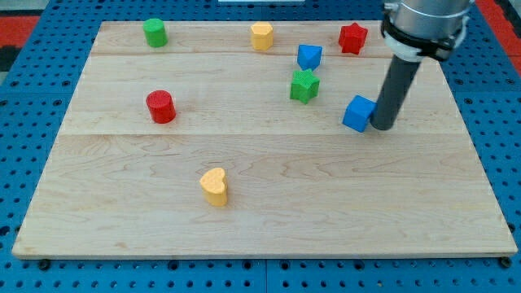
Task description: Slightly touch the red star
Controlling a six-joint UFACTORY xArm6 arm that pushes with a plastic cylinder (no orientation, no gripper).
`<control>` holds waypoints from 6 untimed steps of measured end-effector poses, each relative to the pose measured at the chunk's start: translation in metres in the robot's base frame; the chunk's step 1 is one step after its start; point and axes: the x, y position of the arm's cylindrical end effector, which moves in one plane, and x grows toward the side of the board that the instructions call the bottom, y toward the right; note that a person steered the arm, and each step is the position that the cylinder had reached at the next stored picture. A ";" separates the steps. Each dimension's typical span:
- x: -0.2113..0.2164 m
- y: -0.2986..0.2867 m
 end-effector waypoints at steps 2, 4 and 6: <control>0.000 0.016; -0.109 0.004; -0.228 -0.081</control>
